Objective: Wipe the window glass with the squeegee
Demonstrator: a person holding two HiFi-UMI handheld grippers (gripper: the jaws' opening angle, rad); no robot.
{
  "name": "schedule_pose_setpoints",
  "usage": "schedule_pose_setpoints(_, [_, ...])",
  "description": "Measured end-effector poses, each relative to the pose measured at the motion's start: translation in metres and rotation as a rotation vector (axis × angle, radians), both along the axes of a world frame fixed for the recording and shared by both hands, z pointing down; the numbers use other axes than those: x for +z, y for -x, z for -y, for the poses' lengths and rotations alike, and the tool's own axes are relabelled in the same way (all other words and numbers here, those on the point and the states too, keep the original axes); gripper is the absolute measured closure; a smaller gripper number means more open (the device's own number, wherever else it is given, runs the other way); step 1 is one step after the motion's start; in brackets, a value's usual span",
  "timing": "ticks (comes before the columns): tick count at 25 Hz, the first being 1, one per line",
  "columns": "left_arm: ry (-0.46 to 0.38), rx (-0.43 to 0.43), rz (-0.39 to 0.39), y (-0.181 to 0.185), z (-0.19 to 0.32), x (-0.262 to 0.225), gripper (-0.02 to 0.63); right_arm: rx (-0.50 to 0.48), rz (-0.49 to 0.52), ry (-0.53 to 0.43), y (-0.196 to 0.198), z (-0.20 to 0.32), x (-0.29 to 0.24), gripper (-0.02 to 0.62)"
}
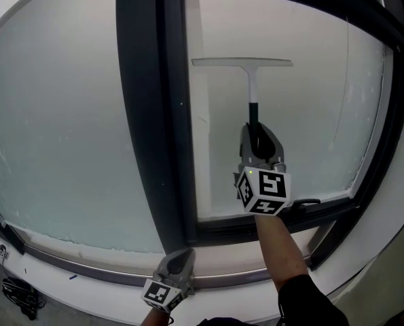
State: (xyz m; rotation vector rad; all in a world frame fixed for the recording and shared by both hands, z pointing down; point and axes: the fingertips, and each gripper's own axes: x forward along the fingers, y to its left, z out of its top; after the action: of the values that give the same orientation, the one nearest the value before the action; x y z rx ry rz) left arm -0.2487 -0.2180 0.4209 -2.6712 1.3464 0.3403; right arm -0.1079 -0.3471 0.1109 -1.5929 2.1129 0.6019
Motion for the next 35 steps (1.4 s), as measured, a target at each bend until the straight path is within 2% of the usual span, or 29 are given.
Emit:
schedule_pose_setpoints(4, [-0.018, -0.034, -0.006, 0.007, 0.004, -0.001, 0.606, 0.014, -0.004, 0.002, 0.006, 0.009, 0.002, 0.500])
schedule_pose_setpoints(10, [-0.018, -0.027, 0.008, 0.003, 0.008, -0.001, 0.606, 0.066, -0.020, -0.010, 0.007, 0.012, 0.004, 0.500])
schedule_pose_setpoints(26, [-0.012, -0.009, 0.015, 0.001, 0.011, 0.003, 0.606, 0.074, -0.025, 0.009, 0.009, 0.009, 0.031, 0.500])
schedule_pose_setpoints(35, [0.020, 0.002, 0.025, -0.002, 0.007, 0.014, 0.606, 0.071, -0.031, 0.050, 0.009, 0.007, 0.059, 0.500])
